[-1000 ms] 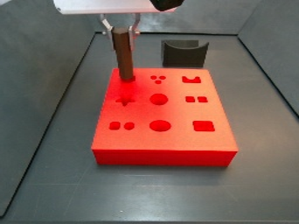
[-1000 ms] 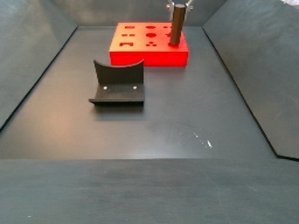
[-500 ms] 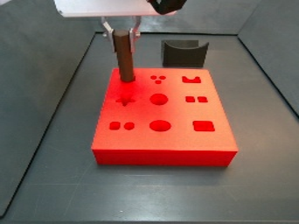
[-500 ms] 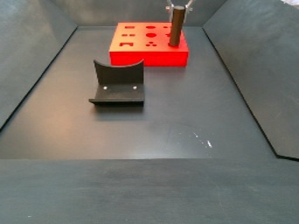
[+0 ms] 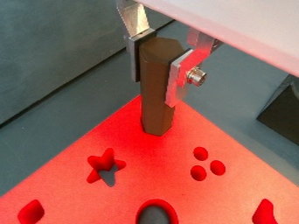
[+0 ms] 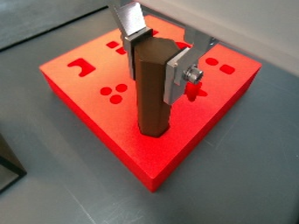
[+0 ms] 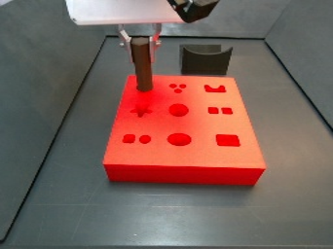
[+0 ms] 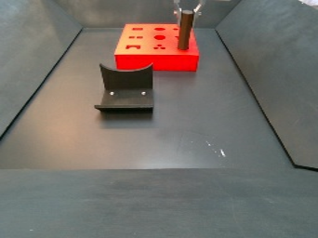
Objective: Insert the hexagon object.
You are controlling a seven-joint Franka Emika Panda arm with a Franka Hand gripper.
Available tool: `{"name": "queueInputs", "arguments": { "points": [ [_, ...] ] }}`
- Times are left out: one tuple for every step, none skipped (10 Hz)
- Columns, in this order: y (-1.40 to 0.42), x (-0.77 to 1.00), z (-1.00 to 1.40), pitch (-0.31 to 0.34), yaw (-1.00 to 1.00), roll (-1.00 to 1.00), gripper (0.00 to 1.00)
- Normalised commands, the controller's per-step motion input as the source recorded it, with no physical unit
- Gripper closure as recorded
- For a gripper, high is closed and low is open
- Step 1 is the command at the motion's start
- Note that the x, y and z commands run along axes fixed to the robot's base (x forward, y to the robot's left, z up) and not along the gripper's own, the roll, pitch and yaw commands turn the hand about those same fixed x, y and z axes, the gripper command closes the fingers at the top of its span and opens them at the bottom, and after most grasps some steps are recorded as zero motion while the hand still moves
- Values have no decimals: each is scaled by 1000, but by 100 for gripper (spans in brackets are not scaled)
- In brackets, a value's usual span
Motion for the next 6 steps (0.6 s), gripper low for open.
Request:
{"name": "queueInputs", "arguments": {
  "points": [
    [0,0,0,0,0,59,100],
    [-140,0,-117,-46,0,103,100],
    [-74,0,-877,-116,-23,157,100],
    [-77,0,-1000,-36,-126,173,100],
    [0,0,-1000,-51,-120,84,100],
    [0,0,-1000,-54,-91,103,100]
  ]
}}
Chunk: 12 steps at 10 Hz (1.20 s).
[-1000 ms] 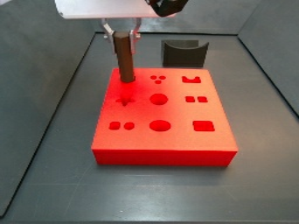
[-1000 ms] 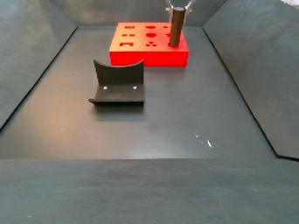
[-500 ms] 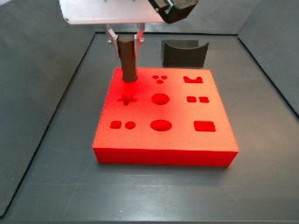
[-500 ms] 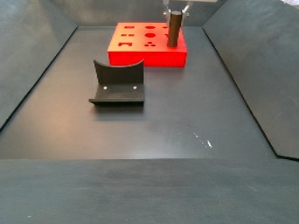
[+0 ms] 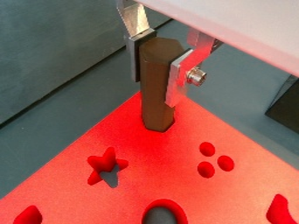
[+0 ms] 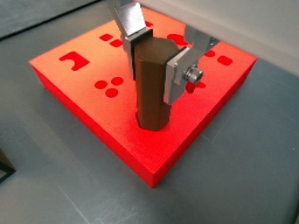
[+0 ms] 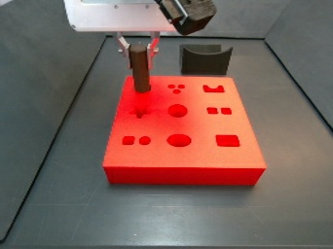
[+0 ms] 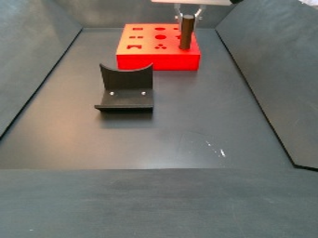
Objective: Insert the hexagon object.
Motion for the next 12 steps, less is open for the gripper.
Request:
{"name": "queueInputs", "arguments": {
  "points": [
    [0,0,-986,-64,-63,160,100],
    [-11,0,-940,-64,-54,189,100],
    [-14,0,-920,-77,-43,161,100],
    [0,0,-886,-139,0,89,100],
    [0,0,-880,-187,0,29,100],
    [-11,0,-809,-221,0,33,100],
    [-291,31,-331,-86,63,243,100],
    [-217,97,-423,-1,40,253,100],
    [-57,0,-594,-64,137,60,100],
    [0,86,-683,269,17,0,100],
    [0,186,-569,326,0,0,100],
    [0,183,-580,321,0,0,100]
  ]
}}
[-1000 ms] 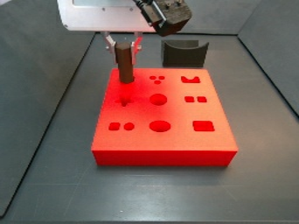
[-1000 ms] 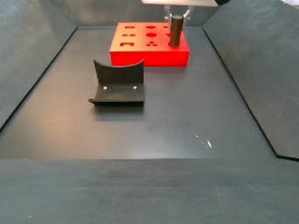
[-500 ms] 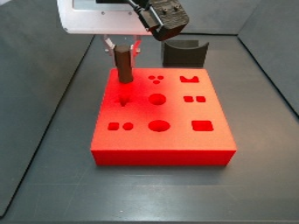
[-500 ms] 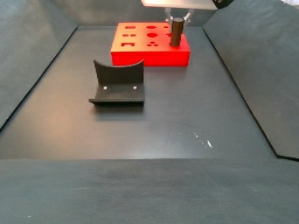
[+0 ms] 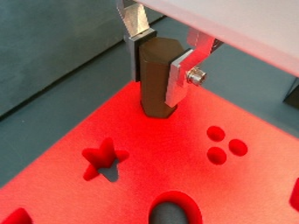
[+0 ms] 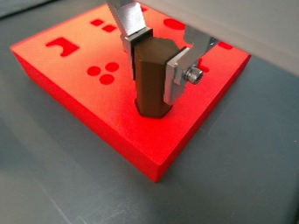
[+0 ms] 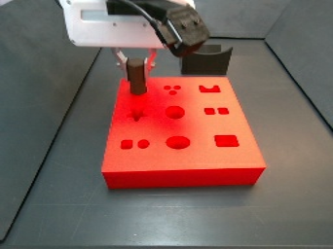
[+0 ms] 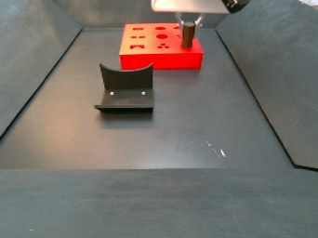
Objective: Insert the hexagon object.
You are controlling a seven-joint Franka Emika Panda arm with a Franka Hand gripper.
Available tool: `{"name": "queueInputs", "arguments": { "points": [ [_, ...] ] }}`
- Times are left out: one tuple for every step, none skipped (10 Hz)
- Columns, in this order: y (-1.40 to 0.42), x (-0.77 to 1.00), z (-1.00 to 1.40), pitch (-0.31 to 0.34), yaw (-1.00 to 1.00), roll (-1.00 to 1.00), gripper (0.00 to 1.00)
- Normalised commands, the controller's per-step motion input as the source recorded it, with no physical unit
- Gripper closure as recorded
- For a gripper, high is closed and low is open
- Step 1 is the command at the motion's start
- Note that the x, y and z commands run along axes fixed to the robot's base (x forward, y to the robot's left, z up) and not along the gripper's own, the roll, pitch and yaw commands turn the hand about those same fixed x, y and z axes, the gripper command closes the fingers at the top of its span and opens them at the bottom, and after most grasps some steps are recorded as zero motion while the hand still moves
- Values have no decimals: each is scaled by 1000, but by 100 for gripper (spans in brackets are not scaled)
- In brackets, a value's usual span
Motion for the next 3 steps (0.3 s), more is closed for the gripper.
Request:
{"name": "queueInputs", "arguments": {
  "points": [
    [0,160,-557,329,0,0,100],
    [0,123,-129,189,0,1,100],
    [0,0,0,0,0,0,100]
  ]
}}
